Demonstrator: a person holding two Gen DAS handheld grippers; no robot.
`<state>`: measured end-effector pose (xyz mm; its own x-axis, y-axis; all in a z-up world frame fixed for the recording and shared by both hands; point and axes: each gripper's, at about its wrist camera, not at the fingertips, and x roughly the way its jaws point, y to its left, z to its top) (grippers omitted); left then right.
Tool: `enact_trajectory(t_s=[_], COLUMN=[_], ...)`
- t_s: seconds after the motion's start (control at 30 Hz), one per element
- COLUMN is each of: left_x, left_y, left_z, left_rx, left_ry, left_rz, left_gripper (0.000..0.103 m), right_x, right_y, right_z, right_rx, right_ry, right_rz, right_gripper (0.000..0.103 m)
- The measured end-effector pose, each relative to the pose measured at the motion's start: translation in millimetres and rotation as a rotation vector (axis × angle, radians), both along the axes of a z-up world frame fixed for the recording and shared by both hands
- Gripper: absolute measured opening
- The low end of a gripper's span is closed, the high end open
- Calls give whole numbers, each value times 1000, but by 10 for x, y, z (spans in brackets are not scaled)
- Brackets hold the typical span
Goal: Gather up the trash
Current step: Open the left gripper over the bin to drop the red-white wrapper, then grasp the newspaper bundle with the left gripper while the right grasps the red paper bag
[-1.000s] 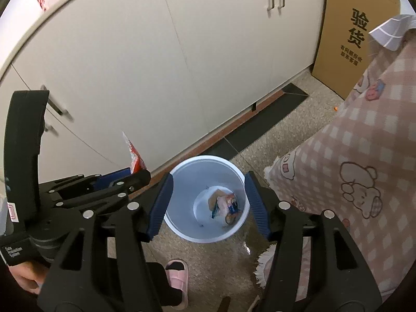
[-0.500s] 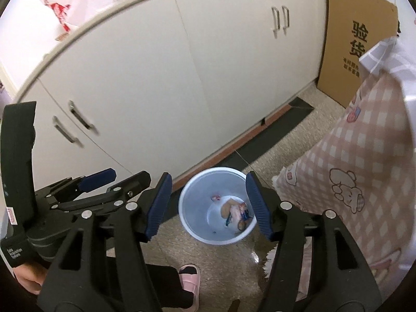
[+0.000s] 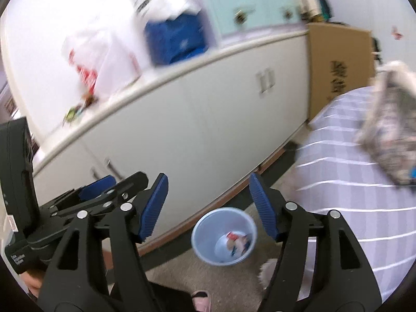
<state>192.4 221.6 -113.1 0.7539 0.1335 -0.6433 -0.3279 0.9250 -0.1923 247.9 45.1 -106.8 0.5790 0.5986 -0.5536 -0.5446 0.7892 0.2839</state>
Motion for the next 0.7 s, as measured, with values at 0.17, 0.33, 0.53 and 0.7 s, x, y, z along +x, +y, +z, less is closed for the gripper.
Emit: enact_trajectory(t_s=[0.17,0.33,0.53,0.7], left_x=[260,558,828,1046], left_y=[-803,-1752,-2650,-3067], left_z=[199,268,160,-1], left_rx=[-13,92,279,406], left_ry=[-41,-52,-35,2], left_rz=[-153,-316,-441,-432], left_gripper=[76,77,77,77], right_x=[1,47,164,244], right_y=[-833,-1791,-2762,-3191], right_z=[198,222,42,-67], right_rx=[26,43,53,63], right_ry=[-42,-66,-17,13], right_rz=[-147,-328,-498,-545], right_gripper=[69,73,74,74])
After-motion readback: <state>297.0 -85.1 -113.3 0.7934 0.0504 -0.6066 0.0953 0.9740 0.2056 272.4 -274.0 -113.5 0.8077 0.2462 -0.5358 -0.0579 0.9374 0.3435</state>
